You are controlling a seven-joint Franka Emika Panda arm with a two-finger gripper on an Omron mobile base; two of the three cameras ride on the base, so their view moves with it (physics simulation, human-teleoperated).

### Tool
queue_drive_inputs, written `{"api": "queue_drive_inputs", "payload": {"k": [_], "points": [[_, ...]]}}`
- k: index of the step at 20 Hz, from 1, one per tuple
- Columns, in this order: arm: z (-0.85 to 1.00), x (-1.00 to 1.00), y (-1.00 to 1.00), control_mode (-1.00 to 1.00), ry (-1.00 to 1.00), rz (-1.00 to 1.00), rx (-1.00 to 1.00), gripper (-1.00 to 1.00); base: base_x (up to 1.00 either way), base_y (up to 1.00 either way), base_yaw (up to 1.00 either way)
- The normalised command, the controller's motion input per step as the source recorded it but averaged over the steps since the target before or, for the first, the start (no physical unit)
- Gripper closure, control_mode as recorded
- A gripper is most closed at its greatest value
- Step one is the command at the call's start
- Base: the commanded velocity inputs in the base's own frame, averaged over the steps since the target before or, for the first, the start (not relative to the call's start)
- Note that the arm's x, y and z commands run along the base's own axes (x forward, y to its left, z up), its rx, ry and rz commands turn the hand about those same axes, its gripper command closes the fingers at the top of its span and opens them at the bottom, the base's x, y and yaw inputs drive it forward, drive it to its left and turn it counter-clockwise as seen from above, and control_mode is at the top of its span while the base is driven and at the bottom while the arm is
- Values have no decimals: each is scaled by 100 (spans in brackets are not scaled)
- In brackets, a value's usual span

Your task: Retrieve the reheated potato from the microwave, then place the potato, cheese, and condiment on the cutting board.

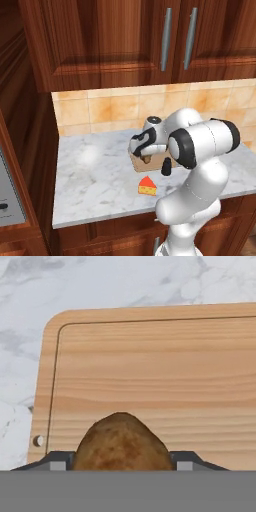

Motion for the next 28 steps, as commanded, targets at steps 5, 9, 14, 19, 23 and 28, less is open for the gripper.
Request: {"api": "queue_drive_inputs", "payload": {"k": [5, 9, 14, 19, 23, 28], "points": [[-29, 23, -1, -100, -1, 0, 0, 100, 0, 0, 0], [-27, -1, 0, -100, 0, 0, 0, -100, 0, 0, 0], [-5, -6, -2, -100, -1, 0, 0, -100, 0, 0, 0], [0, -12, -3, -100, -3, 0, 0, -100, 0, 0, 0], [12, -2, 0, -100, -10, 0, 0, -100, 0, 0, 0], [30, -9, -1, -100, -18, 0, 0, -100, 0, 0, 0]]}}
